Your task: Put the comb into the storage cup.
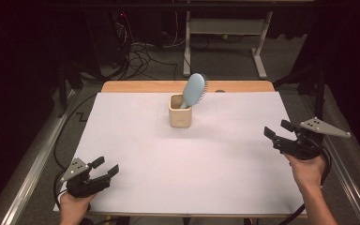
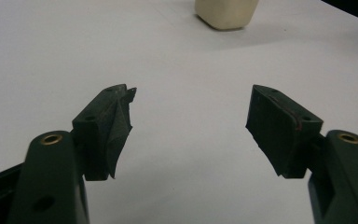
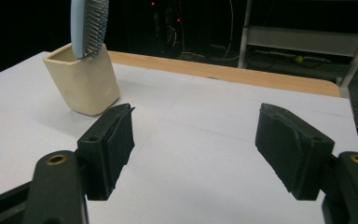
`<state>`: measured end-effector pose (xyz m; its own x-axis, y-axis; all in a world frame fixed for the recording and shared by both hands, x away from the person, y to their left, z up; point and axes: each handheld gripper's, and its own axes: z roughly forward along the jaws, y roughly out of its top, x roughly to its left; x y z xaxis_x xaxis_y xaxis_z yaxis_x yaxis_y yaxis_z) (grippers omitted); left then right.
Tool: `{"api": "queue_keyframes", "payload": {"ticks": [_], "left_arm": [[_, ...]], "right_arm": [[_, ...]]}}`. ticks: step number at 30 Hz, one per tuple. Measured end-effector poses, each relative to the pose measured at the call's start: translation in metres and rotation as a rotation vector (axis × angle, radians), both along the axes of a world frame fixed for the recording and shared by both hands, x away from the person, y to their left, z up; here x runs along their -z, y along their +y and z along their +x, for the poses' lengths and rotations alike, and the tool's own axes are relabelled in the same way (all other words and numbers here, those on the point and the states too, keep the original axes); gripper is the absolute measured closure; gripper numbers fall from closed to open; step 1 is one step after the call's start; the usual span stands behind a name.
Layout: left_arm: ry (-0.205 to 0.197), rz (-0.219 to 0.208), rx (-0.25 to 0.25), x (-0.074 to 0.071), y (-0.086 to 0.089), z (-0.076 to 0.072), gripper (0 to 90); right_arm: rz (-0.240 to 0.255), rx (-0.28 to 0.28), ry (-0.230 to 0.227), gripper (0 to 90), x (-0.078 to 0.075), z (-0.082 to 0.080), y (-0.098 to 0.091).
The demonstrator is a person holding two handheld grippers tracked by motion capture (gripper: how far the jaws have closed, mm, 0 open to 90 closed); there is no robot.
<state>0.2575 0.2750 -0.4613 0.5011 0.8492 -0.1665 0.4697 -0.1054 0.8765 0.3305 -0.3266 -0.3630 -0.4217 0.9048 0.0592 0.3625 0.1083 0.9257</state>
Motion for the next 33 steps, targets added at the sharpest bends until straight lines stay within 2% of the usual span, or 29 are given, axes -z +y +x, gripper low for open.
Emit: {"api": "queue_keyframes", "payload": {"ticks": [15, 20, 33], "left_arm": [[-0.001, -0.002, -0.002, 0.000, 0.000, 0.000, 31.2], [-0.001, -0.004, -0.005, 0.000, 0.001, -0.001, 31.2], [-0.004, -0.003, -0.007, 0.000, 0.001, -0.001, 31.2]], "right_arm": [[0.019, 0.004, -0.013, 27.6, 0.008, -0.017, -0.008], [0.036, -0.012, -0.021, 26.3, 0.010, -0.022, -0.009], [0.049, -0.020, -0.017, 25.1, 0.019, -0.035, -0.010]]}}
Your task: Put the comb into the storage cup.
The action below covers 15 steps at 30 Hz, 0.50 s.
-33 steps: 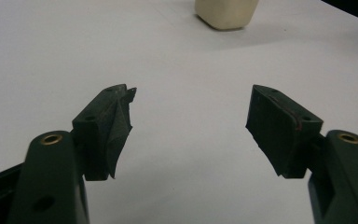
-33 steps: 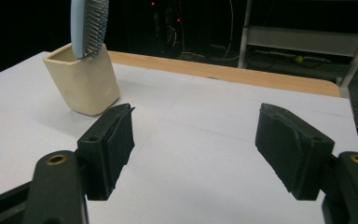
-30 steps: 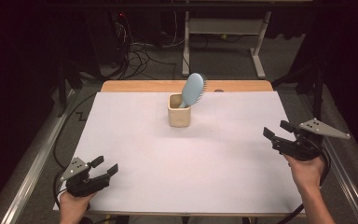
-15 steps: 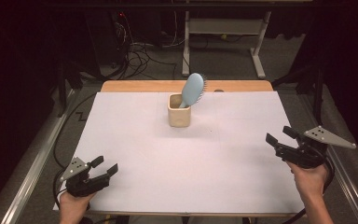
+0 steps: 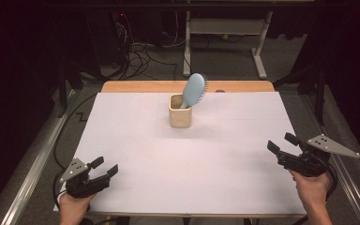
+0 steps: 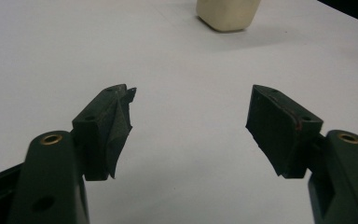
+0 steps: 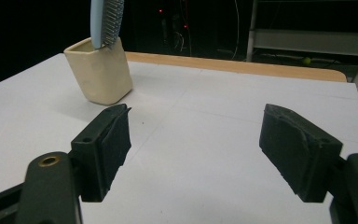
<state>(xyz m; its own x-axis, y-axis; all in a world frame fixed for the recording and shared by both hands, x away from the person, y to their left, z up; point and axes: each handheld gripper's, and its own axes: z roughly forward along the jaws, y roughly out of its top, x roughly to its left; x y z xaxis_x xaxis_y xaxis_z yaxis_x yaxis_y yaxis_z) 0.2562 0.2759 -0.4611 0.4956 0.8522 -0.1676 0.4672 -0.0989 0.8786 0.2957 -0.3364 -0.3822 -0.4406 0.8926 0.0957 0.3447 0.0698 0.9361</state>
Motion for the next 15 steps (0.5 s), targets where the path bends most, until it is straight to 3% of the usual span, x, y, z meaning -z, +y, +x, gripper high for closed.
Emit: {"api": "queue_keyframes", "payload": {"ticks": [15], "left_arm": [[-0.003, 0.003, -0.003, 0.000, 0.000, -0.001, 30.7]], "right_arm": [[0.009, -0.004, -0.003, 24.7, 0.010, -0.014, 0.001]]}}
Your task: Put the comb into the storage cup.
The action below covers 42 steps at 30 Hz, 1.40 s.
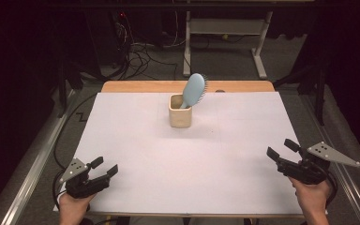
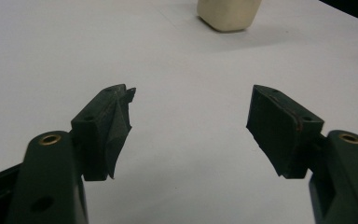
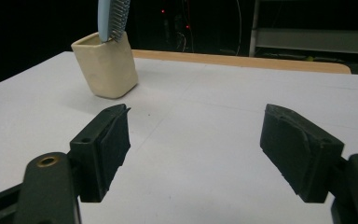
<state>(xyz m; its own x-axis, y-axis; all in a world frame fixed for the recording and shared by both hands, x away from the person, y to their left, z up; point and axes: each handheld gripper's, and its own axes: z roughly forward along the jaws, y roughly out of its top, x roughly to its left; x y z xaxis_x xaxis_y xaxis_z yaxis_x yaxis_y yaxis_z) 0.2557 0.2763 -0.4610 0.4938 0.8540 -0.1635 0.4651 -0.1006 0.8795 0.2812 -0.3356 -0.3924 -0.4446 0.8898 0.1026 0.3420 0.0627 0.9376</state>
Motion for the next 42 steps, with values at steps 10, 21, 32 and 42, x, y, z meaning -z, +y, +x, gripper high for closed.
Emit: {"api": "queue_keyframes", "payload": {"ticks": [10, 21, 32, 42], "left_arm": [[-0.001, 0.004, 0.003, 0.000, -0.001, 0.000, 30.4], [-0.001, 0.002, 0.002, 0.000, 0.000, 0.000, 30.4], [-0.001, 0.002, 0.003, 0.000, 0.000, 0.000, 30.4], [0.000, 0.001, 0.003, 0.000, 0.000, 0.000, 30.4]], "right_arm": [[0.011, 0.008, 0.012, 24.5, 0.010, -0.006, -0.001], [0.020, 0.022, 0.019, 24.5, 0.019, -0.012, -0.003], [0.029, 0.036, 0.030, 24.6, 0.028, -0.014, -0.004], [0.017, 0.060, 0.049, 24.7, 0.039, -0.018, -0.009]]}}
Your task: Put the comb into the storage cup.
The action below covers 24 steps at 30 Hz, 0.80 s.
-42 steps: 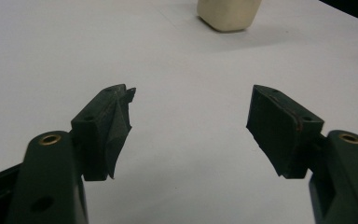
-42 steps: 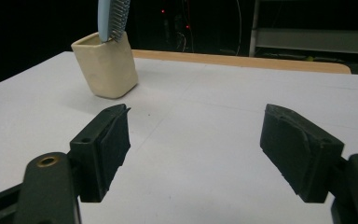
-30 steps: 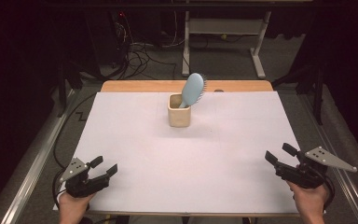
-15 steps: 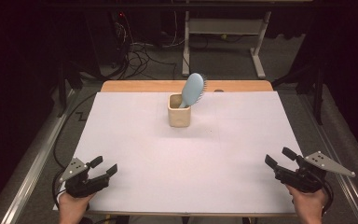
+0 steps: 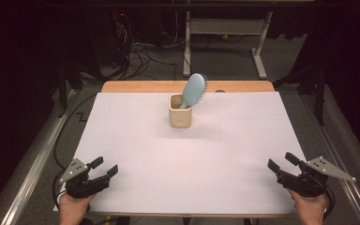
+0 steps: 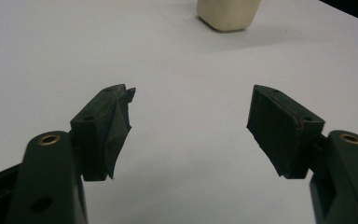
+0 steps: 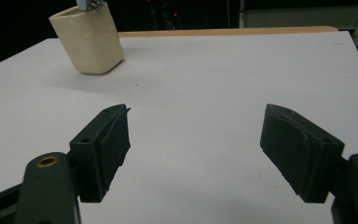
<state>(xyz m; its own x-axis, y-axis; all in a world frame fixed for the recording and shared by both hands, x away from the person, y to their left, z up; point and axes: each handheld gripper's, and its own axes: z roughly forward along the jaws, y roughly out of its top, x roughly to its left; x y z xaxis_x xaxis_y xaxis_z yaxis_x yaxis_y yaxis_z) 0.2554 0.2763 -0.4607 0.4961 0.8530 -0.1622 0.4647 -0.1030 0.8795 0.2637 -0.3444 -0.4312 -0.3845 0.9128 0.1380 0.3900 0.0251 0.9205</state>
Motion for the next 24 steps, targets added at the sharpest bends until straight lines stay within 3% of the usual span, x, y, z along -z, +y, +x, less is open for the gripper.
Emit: {"api": "queue_keyframes", "payload": {"ticks": [6, 24], "left_arm": [[0.000, -0.001, -0.002, 0.000, 0.000, 0.000, 30.4], [-0.002, -0.003, -0.001, 0.000, 0.000, 0.000, 30.3]], "right_arm": [[-0.028, 0.006, -0.013, 25.7, 0.003, -0.002, 0.002], [-0.057, 0.020, 0.021, 25.9, 0.019, -0.003, 0.002]]}}
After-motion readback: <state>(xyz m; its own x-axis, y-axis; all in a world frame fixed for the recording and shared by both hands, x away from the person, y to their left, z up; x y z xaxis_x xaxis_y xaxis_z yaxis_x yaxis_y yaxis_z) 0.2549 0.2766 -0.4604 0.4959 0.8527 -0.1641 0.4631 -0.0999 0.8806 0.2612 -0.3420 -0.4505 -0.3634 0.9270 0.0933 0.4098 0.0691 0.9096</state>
